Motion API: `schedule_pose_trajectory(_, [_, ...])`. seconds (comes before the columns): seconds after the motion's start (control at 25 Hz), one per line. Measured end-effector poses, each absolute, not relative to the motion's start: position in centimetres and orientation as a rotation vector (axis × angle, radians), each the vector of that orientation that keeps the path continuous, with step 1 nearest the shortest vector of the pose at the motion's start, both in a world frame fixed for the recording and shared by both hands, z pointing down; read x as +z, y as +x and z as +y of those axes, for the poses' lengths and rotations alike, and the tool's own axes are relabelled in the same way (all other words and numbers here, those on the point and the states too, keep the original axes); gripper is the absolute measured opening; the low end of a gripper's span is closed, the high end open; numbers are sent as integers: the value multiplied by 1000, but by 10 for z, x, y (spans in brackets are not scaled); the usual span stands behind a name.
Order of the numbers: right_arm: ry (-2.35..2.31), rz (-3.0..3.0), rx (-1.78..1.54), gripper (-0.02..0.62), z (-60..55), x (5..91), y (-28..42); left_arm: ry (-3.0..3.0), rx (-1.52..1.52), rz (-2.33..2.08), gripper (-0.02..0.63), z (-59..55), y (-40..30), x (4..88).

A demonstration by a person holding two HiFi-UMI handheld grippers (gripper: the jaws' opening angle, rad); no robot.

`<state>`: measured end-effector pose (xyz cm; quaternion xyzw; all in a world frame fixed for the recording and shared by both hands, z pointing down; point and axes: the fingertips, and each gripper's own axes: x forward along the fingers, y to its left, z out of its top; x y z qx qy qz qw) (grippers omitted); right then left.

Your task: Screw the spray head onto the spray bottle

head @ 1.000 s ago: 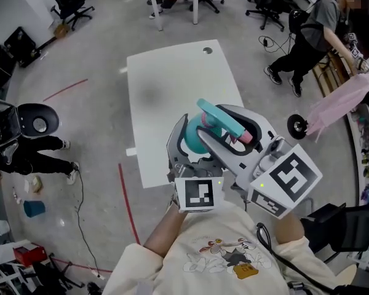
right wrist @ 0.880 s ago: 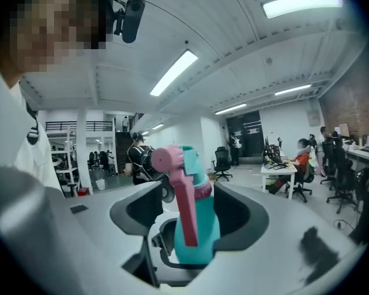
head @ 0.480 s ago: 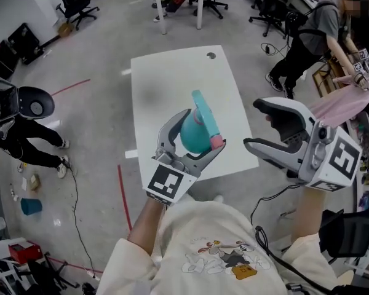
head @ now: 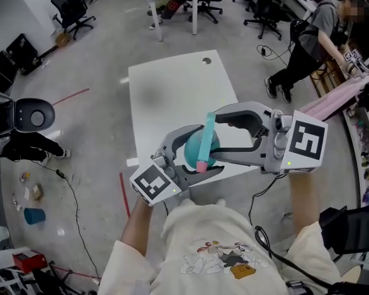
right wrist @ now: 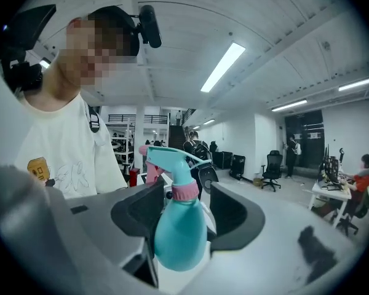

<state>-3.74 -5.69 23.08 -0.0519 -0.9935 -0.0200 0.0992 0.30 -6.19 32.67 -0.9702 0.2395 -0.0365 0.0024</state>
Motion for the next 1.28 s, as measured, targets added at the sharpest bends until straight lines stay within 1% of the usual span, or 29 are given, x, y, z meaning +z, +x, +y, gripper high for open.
schedule_pose_trajectory(0.04, [-165,-2937,-64,227,-56,231,-37,-3046,-113,741,425,-61,6,327])
schedule_pose_trajectory(0.12, [-187,-2933,-65,158,-53,231,-37,-3057,-119,715,425,-60,9,327])
schedule_pose_trajectory(0.16, [-196,-2929,-65,138,-52,231,-36,-3063,-120,702,425,-60,10,327])
schedule_pose_trajectory(0.32, [-180,-2898,-100,136,-53,234,-36,-3064,-162,700,425,-62,9,329])
schedule_pose_trajectory(0.44, [-109,-2900,-97,135,-61,236,-35,-3043,-190,778,425,-70,8,329])
schedule_pose_trajectory(0.64, [-60,-2947,-32,135,-64,232,-36,-3042,-123,830,425,-71,7,324])
schedule_pose_trajectory(0.76, [-210,-2991,1,133,-52,230,-34,-3083,-50,687,425,-57,10,321])
schedule_pose_trajectory(0.96, [-481,-3029,129,133,-29,228,-22,-3129,-39,414,425,-28,21,321])
schedule_pose_trajectory(1.16, [-714,-3054,256,133,-17,225,-16,-3144,-28,287,425,-13,26,318])
schedule_pose_trajectory(1.28, [-756,-3062,265,133,-11,221,-12,-3146,-23,299,425,-8,30,315])
